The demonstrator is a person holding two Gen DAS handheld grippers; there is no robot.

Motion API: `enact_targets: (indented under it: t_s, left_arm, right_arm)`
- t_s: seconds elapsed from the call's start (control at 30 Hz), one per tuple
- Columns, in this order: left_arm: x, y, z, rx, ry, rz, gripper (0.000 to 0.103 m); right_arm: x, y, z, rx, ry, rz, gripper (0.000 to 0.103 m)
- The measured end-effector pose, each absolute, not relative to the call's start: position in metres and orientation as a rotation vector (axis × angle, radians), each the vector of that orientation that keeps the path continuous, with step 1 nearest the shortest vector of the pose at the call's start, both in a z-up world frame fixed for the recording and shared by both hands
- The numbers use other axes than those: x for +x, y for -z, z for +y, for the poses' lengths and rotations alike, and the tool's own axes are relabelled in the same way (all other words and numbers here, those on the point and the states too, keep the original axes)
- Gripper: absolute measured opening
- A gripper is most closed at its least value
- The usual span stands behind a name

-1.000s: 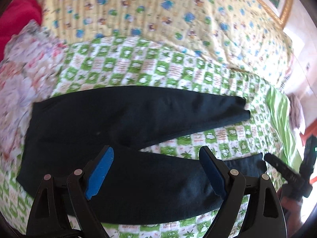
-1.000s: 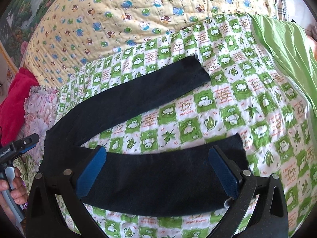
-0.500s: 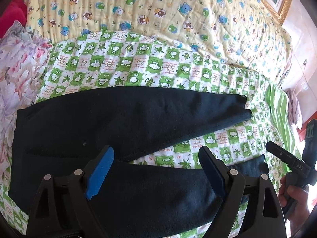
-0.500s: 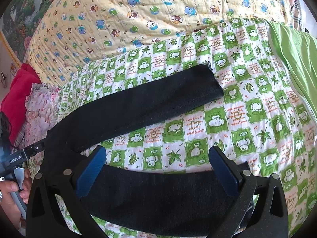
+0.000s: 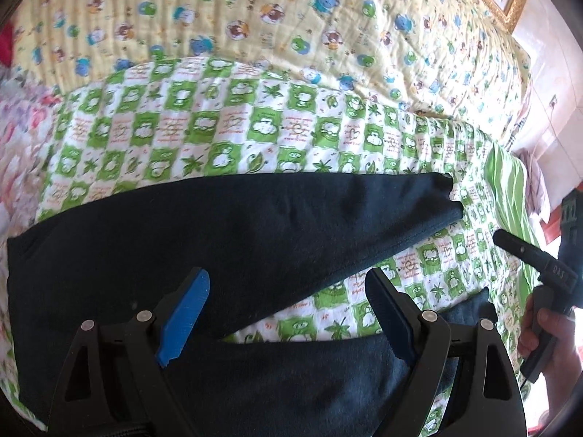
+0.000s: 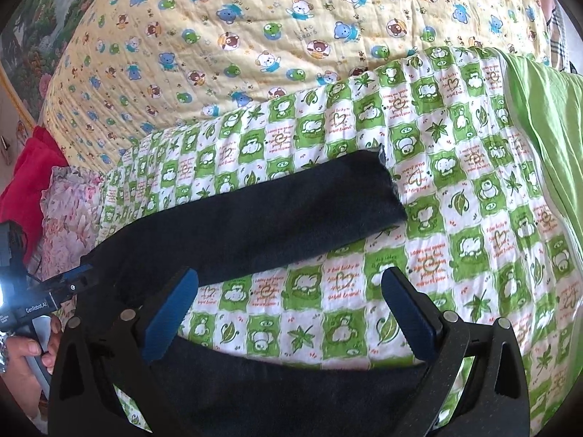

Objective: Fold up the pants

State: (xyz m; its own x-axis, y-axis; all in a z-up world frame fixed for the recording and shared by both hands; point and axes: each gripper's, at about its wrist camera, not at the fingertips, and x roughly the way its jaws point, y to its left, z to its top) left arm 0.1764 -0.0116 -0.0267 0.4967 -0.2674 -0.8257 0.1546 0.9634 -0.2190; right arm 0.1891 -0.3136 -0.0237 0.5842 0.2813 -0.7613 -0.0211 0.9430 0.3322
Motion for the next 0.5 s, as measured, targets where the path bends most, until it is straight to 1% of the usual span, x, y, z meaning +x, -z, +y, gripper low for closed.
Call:
enact_targets:
  t_s: [0.13, 0.37, 0.5]
  left_arm:
    - [0.192, 0.029, -0.022, -0.088, 0.29, 1.021, 0.088]
    - [0.225, 0.041, -0.034, -0.033, 0.349, 1.042, 0.087]
    - [0.251, 0.053, -0.041, 0.009, 0.39, 1.07, 0.087]
  right_arm:
    - [0.204, 0.025, -0.319, 0.301, -0.182, 0.935, 0.1]
    - [0.237, 0.036, -0.328, 0.291, -0.197, 0.977, 0.091]
    - [0.255, 0.042, -0.334, 0.277, -0.192, 0.995, 0.09]
